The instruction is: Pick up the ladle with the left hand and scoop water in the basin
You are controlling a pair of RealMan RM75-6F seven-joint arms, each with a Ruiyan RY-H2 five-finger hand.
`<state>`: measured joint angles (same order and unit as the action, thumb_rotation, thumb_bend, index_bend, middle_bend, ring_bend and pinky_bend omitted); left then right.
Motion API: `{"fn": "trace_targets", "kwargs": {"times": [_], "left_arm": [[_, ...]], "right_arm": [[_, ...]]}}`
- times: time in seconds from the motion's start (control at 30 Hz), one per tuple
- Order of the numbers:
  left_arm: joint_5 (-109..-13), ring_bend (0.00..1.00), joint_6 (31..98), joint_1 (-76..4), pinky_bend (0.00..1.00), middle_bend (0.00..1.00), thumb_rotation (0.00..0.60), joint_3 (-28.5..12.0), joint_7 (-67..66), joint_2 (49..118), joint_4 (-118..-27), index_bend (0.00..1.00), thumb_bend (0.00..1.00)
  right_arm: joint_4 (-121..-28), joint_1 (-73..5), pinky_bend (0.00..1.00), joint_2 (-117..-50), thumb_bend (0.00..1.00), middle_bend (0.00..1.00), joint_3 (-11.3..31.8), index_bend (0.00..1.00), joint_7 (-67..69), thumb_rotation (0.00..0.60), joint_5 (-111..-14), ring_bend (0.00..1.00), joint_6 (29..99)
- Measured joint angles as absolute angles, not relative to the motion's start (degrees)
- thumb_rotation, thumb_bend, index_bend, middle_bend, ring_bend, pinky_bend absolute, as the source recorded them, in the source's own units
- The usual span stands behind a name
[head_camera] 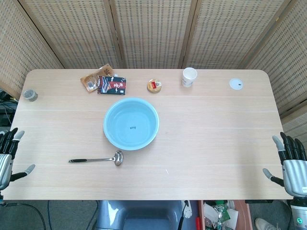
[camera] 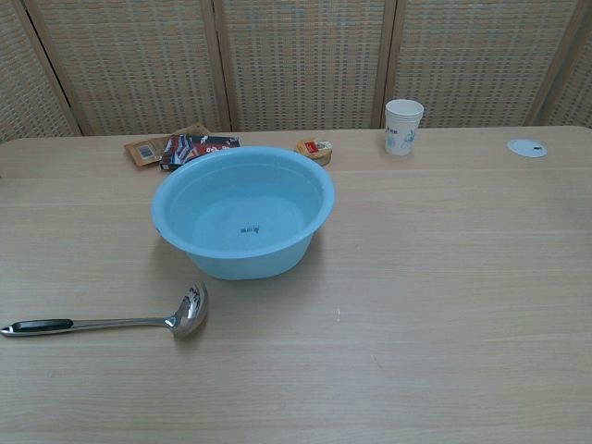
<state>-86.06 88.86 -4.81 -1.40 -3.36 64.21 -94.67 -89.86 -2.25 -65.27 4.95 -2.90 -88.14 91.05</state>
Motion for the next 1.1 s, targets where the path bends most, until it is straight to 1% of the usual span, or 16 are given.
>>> {"fn": "trace_targets", "kwargs": {"times": [0.37, 0.4, 0.43, 0.47, 0.5, 0.53, 0.57, 0.6, 0.63, 0.7, 0.77, 0.83, 0.93, 1.03, 1.1], "left_arm": [[-85.4, 0.0, 86.4, -5.6, 0.0, 0.0, 0.6, -1.5, -5.4, 65.3, -94.2, 0.0, 0.18], [-85.4, 0.0, 86.2, -5.7, 0.0, 0.01, 0.6, -1.5, -5.6, 65.6, -94.0, 0.0, 0.18], [-85.4, 0.05, 85.9, -6.0, 0.02, 0.06, 0.6, -1.6, -5.8, 65.9, -93.7, 0.0, 0.18], [-85.4, 0.2, 85.6, -6.2, 0.12, 0.23, 0.6, -1.7, -6.0, 66.2, -93.5, 0.0, 0.18], [-85.5, 0.38, 85.3, -6.5, 0.26, 0.44, 0.6, -1.8, -6.1, 66.5, -93.3, 0.0, 0.18], [-85.6, 0.52, 84.9, -6.9, 0.38, 0.58, 0.6, -1.9, -6.4, 67.0, -93.0, 0.0, 0.18], [-85.7, 0.66, 84.7, -7.2, 0.53, 0.73, 0.6, -2.1, -6.7, 67.5, -92.8, 0.0, 0.18], [-85.7, 0.75, 84.7, -7.5, 0.63, 0.81, 0.6, -2.3, -7.0, 68.1, -92.5, 0.0, 0.18], [-85.7, 0.8, 84.4, -7.8, 0.7, 0.84, 0.6, -2.5, -7.3, 69.1, -92.2, 0.0, 0.18], [-85.5, 0.9, 83.3, -8.5, 0.88, 0.94, 0.6, -2.6, -8.2, 70.6, -91.4, 0.0, 0.18], [-85.2, 0.96, 81.6, -9.5, 0.97, 0.99, 0.6, -2.7, -10.3, 72.3, -90.2, 0.0, 0.18], [-84.4, 0.98, 79.2, -10.6, 1.0, 1.0, 0.6, -2.8, -13.1, 74.3, -89.1, 0.0, 0.18], [-82.6, 0.99, 75.2, -12.2, 1.0, 1.0, 0.6, -2.9, -16.2, 77.0, -87.9, 0.03, 0.18], [-80.0, 1.0, 71.9, -13.6, 1.0, 1.0, 0.6, -3.1, -17.9, 78.9, -87.0, 0.12, 0.19], [-78.1, 1.0, 70.1, -14.2, 1.0, 1.0, 0.6, -3.3, -18.7, 79.7, -86.7, 0.2, 0.19]], "right_arm": [[-90.4, -2.0, 0.0, -64.7, 0.0, 0.0, 4.9, 0.0, -2.0, 0.6, -88.2, 0.0, 91.3], [-90.5, -1.9, 0.0, -64.6, 0.0, 0.0, 4.9, 0.0, -2.0, 0.6, -88.3, 0.0, 91.4], [-90.5, -1.9, 0.0, -64.6, 0.0, 0.0, 4.9, 0.0, -2.0, 0.6, -88.3, 0.0, 91.4], [-90.5, -2.0, 0.0, -64.6, 0.0, 0.0, 4.9, 0.0, -2.0, 0.6, -88.2, 0.0, 91.2], [-90.5, -2.0, 0.0, -64.6, 0.0, 0.0, 4.9, 0.0, -2.0, 0.6, -88.1, 0.0, 91.0], [-90.5, -2.1, 0.0, -64.6, 0.0, 0.0, 4.9, 0.0, -2.1, 0.6, -88.0, 0.0, 90.9], [-90.4, -2.1, 0.0, -64.6, 0.0, 0.0, 4.9, 0.0, -2.1, 0.6, -87.8, 0.0, 90.6], [-90.4, -2.2, 0.0, -64.6, 0.0, 0.0, 4.9, 0.0, -2.2, 0.6, -87.6, 0.0, 90.3], [-90.4, -2.3, 0.0, -64.6, 0.0, 0.0, 5.0, 0.0, -2.2, 0.6, -87.5, 0.0, 90.2], [-90.4, -2.3, 0.0, -64.6, 0.0, 0.0, 5.1, 0.0, -2.1, 0.6, -87.2, 0.0, 90.0], [-90.5, -2.3, 0.0, -64.5, 0.0, 0.0, 5.1, 0.0, -2.0, 0.6, -87.2, 0.0, 90.1], [-90.5, -2.3, 0.0, -64.5, 0.0, 0.0, 5.1, 0.0, -2.0, 0.6, -87.2, 0.0, 90.1], [-90.5, -2.2, 0.0, -64.4, 0.0, 0.0, 5.1, 0.0, -1.9, 0.6, -87.1, 0.0, 90.1], [-90.5, -2.2, 0.0, -64.4, 0.0, 0.0, 5.0, 0.0, -1.7, 0.6, -87.2, 0.0, 90.0], [-90.6, -2.3, 0.0, -64.3, 0.0, 0.0, 5.0, 0.0, -1.6, 0.6, -87.3, 0.0, 89.9]]}}
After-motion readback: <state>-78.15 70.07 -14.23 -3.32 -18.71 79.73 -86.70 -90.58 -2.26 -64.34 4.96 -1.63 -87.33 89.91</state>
